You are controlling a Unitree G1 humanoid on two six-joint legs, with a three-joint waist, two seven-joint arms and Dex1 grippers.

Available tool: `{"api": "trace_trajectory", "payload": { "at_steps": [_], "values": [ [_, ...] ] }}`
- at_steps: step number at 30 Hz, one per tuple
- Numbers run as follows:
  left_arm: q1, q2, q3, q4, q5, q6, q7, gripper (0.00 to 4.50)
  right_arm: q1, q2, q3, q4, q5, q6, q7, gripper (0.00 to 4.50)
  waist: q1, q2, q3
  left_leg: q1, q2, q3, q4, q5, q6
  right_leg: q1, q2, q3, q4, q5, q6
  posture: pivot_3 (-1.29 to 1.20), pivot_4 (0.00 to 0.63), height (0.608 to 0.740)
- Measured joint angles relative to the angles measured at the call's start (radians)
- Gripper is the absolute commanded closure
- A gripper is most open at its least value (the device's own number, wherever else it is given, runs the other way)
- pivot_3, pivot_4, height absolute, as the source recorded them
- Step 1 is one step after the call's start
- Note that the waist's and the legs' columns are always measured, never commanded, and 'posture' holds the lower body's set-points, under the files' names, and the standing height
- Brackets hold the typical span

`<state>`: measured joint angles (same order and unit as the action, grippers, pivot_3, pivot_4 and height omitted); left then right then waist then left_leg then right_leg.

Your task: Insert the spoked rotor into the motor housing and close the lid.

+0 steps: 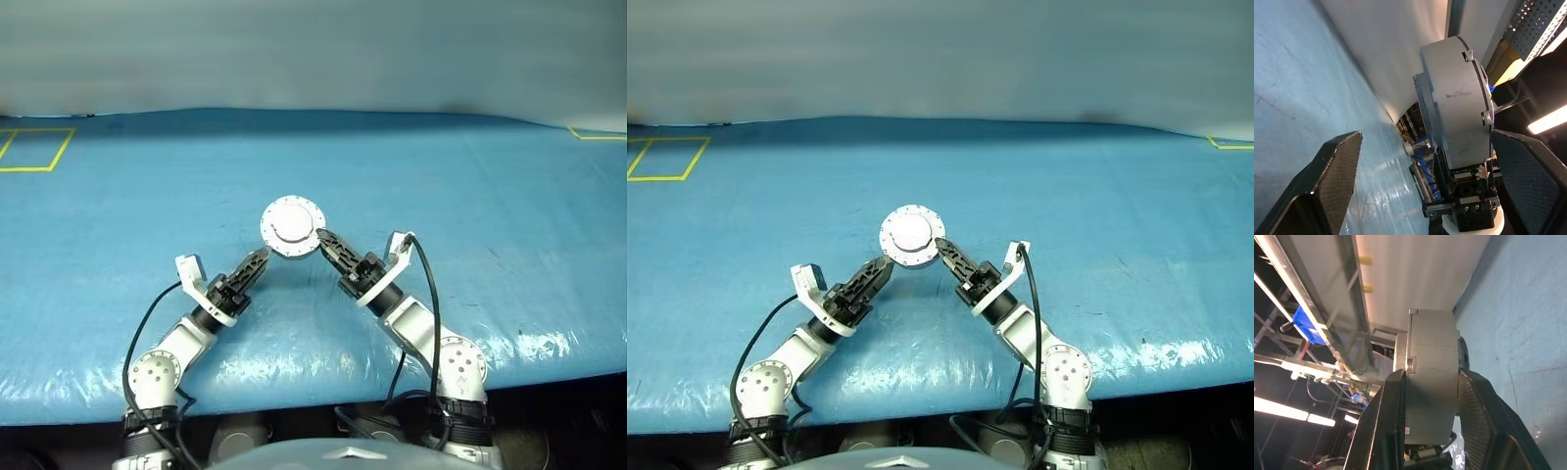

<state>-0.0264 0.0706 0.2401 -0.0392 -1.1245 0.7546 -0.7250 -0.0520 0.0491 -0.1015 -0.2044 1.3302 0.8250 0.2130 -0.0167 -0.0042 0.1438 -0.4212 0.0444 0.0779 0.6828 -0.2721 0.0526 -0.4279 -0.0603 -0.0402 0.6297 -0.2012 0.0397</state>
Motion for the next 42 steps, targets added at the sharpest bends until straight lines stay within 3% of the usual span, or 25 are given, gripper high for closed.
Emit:
{"api": "trace_trajectory", "payload": {
  "at_steps": [17, 19, 23, 26, 38, 42],
  "values": [
    [-0.084, -0.05, -0.018, 0.059, -0.015, 0.026, 0.066, 0.03, 0.012, -0.003, 0.02, 0.0, -0.012, 0.015, -0.026, 3.34, 0.004, 0.0, 0.0, 0.0, -0.001, 0.0, 0.001, 0.0, 0.001, 0.001, 0.0, 0.001, 0.0, 0.002, 0.003, 0.0, 0.15, 0.74],
    [-0.094, -0.068, -0.02, 0.075, -0.012, 0.024, 0.081, 0.41, 0.012, -0.003, 0.019, 0.0, -0.012, 0.015, -0.032, 3.34, 0.004, 0.0, 0.0, 0.0, -0.001, 0.0, 0.001, 0.0, 0.001, 0.0, 0.0, 0.001, 0.0, 0.004, 0.007, 0.0, 0.15, 0.74],
    [-0.108, -0.079, -0.021, 0.092, 0.001, 0.028, 0.105, 1.61, 0.015, -0.003, 0.021, 0.0, -0.012, 0.014, -0.038, 3.34, 0.003, 0.0, 0.0, 0.0, -0.001, 0.0, 0.001, 0.0, 0.0, 0.0, 0.001, 0.001, 0.0, 0.004, 0.007, 0.0, 0.15, 0.74],
    [-0.11, -0.088, -0.019, 0.095, -0.004, 0.04, 0.134, 1.83, 0.018, -0.005, 0.014, 0.0, -0.017, 0.013, -0.041, 3.34, 0.004, 0.0, 0.0, 0.0, -0.001, 0.0, 0.001, 0.0, 0.001, 0.0, 0.0, 0.001, 0.0, 0.004, 0.007, 0.0, 0.15, 0.74],
    [-0.095, -0.104, -0.013, 0.095, 0.003, 0.031, 0.169, 1.84, 0.018, 0.007, 0.017, -0.001, -0.039, 0.006, -0.082, 3.34, 0.003, 0.0, 0.0, 0.0, -0.001, 0.0, 0.001, 0.0, 0.0, 0.0, 0.0, 0.001, 0.0, 0.004, 0.007, 0.0, 0.15, 0.74],
    [-0.093, -0.107, -0.01, 0.075, -0.004, 0.025, 0.192, 1.84, 0.017, 0.014, 0.03, -0.011, -0.085, -0.019, -0.088, 2.1, 0.003, 0.0, 0.0, 0.0, -0.001, 0.0, 0.002, 0.0, 0.0, 0.0, 0.0, 0.001, 0.0, 0.004, 0.007, 0.0, 0.15, 0.74]
  ]
}}
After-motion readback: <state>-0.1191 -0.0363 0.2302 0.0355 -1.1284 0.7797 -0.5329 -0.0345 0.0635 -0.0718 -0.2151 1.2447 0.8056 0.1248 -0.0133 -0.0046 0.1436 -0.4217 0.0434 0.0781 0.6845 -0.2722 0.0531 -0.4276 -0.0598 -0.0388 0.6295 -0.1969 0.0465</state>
